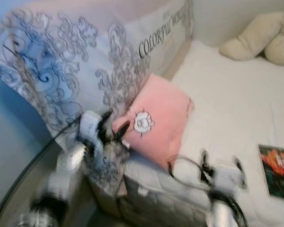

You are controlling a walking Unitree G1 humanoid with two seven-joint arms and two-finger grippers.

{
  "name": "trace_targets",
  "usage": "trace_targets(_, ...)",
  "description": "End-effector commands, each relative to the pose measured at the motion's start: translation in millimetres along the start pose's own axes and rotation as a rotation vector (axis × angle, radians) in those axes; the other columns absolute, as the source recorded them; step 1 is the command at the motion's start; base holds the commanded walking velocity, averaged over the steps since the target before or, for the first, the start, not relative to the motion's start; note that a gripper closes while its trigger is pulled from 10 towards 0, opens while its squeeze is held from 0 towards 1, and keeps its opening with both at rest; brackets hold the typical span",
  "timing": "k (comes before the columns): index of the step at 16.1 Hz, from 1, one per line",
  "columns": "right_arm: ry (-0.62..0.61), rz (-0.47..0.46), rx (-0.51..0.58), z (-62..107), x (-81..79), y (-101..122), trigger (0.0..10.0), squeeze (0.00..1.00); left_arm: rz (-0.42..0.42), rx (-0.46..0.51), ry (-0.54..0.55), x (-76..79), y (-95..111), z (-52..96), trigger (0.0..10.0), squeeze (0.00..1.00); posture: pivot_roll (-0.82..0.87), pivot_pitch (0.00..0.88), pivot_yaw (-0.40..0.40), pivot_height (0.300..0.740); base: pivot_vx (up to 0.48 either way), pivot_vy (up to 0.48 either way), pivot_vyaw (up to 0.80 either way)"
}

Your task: Clean up the room

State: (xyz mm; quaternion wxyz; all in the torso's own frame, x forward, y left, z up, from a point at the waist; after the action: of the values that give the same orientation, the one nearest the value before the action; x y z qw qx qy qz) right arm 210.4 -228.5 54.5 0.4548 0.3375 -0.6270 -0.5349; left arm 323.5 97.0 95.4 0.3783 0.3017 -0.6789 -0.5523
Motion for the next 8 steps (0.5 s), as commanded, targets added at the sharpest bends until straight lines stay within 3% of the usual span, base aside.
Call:
trace_targets(1, 0.053, -0.039, -0.021, -0.5, -11.1, 3.0, 10.0, 1.0, 0.003, 0.004, 0.074, -16.3, 4.6, 2.6, 10.0, 0.0, 0.0, 0.0, 0.02, 0.732, 0.0, -0.251, 0.0)
trace_targets(2, 0.084, -0.087, -0.061, -3.3, -20.4, -0.2, 10.0, 0.0, 0.028, -0.017, 0.117, -21.8, -6.2, 5.1, 10.0, 0.0, 0.01, 0.0, 0.013, 0.732, 0.0, -0.48, 0.0)
trace_targets(3, 0.088, -0.13, -0.081, -8.0, -25.9, -0.7, 10.0, 0.0, 0.048, -0.029, 0.131, -21.3, -11.5, 4.3, 10.0, 0.0, 0.01, 0.0, 0.015, 0.732, 0.0, -0.48, 0.0)
trace_targets(4, 0.111, -0.182, -0.08, -19.3, -37.0, 7.6, 10.0, 0.0, 0.054, -0.04, 0.093, -9.0, -12.6, 0.6, 10.0, 0.0, 0.0, 0.0, 0.02, 0.732, 0.0, -0.48, 0.0)
trace_targets(5, 0.141, -0.173, -0.057, -25.5, -42.3, 15.7, 10.0, 0.0, 0.014, -0.048, 0.017, 4.0, -7.8, 0.2, 10.0, 0.0, -0.01, 0.0, 0.03, 0.732, 0.0, -0.48, 0.0)
trace_targets(6, 0.141, -0.182, -0.049, -27.2, -42.4, 18.3, 10.0, 0.0, 0.014, -0.055, 0.013, 4.8, -7.6, 0.7, 10.0, 0.0, -0.01, 0.0, 0.032, 0.732, 0.0, -0.48, 0.0)
trace_targets(7, 0.159, -0.138, -0.029, -29.8, -43.4, 20.9, 10.0, 0.0, 0.082, -0.056, 0.043, 1.3, -6.7, -0.6, 10.0, 0.0, -0.01, 0.0, 0.037, 0.732, 0.0, -0.48, 0.0)
trace_targets(8, 0.186, -0.091, -0.017, -32.6, -45.1, 23.8, 10.0, 0.0, 0.072, -0.041, 0.038, 0.4, -3.2, -3.4, 10.0, 0.0, -0.01, 0.0, 0.038, 0.732, 0.0, -0.48, 0.0)
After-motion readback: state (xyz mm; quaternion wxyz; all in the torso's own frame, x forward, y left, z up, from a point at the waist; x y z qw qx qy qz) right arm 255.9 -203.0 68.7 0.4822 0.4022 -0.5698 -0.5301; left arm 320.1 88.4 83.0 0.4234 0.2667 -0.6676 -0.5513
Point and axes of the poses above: a point about 5 cm out from each wrist's last joint towards the gripper, its own z axis pointing back from the gripper into the wrist, its own y axis along the axis of the wrist's last joint, x = y × z, the point moved 1 cm from there along -z, pointing out of the wrist towards the gripper, and after that the axes turned 5 degrees about z, right-handed, at the moved point
